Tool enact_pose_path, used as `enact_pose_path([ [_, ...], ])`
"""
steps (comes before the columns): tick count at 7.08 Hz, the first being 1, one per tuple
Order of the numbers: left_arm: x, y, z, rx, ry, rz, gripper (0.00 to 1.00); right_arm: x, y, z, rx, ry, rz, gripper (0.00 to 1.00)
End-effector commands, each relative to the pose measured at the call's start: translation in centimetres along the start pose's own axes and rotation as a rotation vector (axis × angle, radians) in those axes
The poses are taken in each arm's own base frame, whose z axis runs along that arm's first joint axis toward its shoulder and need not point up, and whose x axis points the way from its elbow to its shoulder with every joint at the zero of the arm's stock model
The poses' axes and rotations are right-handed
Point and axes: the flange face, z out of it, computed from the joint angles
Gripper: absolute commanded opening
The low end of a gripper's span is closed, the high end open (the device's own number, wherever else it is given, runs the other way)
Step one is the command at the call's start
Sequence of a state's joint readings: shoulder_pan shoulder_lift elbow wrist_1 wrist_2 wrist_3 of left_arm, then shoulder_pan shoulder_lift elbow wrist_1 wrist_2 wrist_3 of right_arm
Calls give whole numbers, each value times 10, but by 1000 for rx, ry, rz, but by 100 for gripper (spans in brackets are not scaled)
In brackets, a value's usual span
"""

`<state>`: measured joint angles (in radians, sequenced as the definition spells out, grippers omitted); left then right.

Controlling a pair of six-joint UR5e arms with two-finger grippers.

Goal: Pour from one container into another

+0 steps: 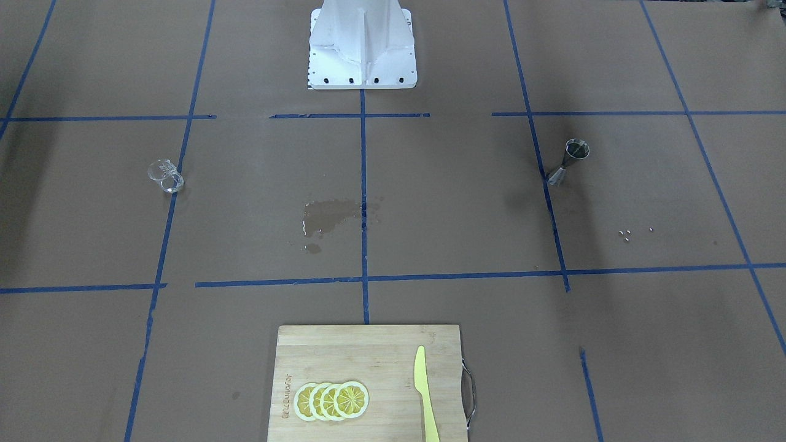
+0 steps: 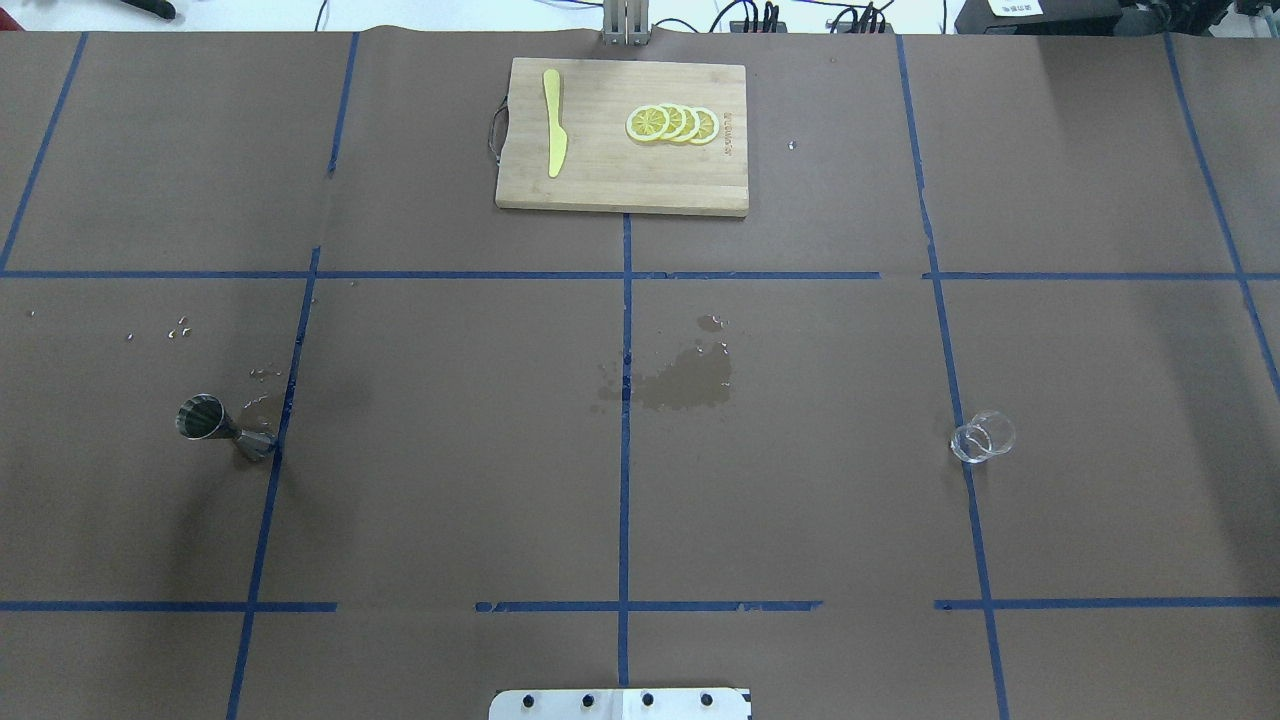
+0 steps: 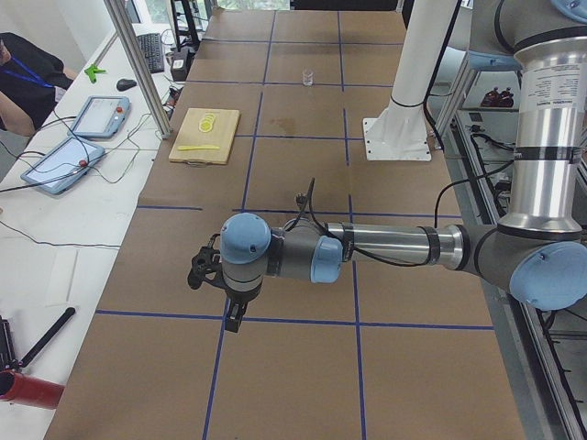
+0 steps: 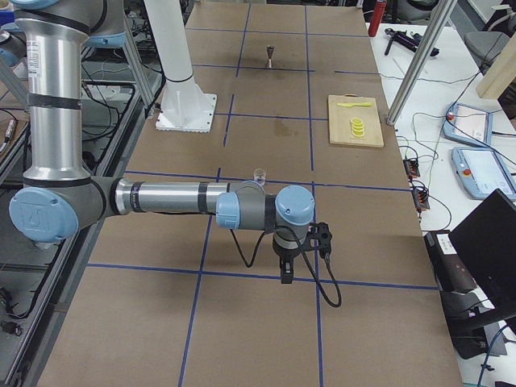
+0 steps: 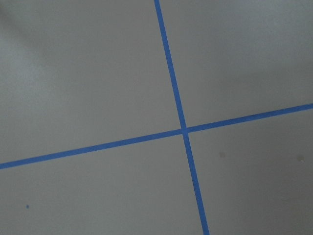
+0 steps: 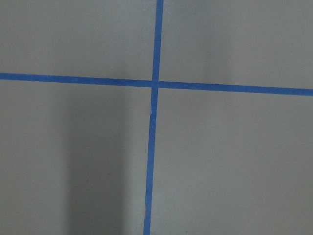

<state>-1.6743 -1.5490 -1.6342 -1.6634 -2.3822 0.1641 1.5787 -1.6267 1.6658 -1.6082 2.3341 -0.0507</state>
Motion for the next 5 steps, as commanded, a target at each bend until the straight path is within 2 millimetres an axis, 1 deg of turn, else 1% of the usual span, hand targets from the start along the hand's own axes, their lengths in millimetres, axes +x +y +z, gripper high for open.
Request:
enact_pose_path([
  [1,1,2,-1,0,-2,-3,100,0,0,0,0,-2,2,100],
  [5,3,1,-4,6,-4,2,100,2,2,2,-5,-1,6,100],
])
